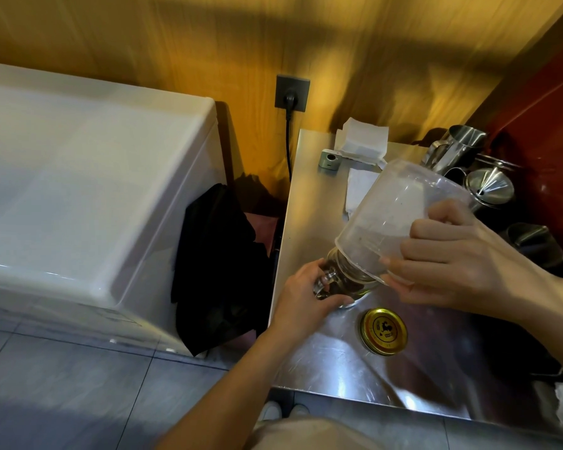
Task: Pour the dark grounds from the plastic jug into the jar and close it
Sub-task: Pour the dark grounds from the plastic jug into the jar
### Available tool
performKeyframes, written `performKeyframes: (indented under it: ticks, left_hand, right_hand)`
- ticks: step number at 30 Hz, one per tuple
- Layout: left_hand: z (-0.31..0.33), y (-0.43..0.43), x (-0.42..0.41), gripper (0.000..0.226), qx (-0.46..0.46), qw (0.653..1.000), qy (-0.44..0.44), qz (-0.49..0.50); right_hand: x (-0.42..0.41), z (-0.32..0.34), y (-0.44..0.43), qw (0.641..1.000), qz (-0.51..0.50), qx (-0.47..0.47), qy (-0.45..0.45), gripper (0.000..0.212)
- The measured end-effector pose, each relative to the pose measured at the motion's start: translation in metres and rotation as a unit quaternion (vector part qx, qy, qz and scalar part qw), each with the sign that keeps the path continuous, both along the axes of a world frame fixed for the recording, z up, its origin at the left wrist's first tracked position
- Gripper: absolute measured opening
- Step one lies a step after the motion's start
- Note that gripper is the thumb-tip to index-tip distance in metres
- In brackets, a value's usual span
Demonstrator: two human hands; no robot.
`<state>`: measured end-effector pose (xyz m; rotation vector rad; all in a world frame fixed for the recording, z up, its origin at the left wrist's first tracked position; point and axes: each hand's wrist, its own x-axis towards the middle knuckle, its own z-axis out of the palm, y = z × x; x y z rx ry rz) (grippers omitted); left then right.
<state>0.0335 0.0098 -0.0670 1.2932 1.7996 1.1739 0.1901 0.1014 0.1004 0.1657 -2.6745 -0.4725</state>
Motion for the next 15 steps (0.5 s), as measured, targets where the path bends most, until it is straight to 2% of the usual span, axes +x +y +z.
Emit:
performKeyframes:
  ticks: [9,13,15]
  left_hand:
    - [0.0001,-0.0009,0.0012,0.060,0.009,1.000,-0.012,0.002]
    - [-0.0012,-0.0009,0.0016,0.054,0.010,1.000,-0.009,0.002]
    - [-0.0025,-0.0009,0.0017,0.057,0.006,1.000,-0.008,-0.002]
  right_hand:
    - [0.0040,0.0026,-0.0008,1.000,0.009,-0.004,-0.001,0.030]
    - [0.0034,0.0026,-0.0015,0.999,0.030,0.001,-0.031,0.029]
    - [0.0029,0.0040,0.0016,0.999,0.032,-0.002,-0.005,0.028]
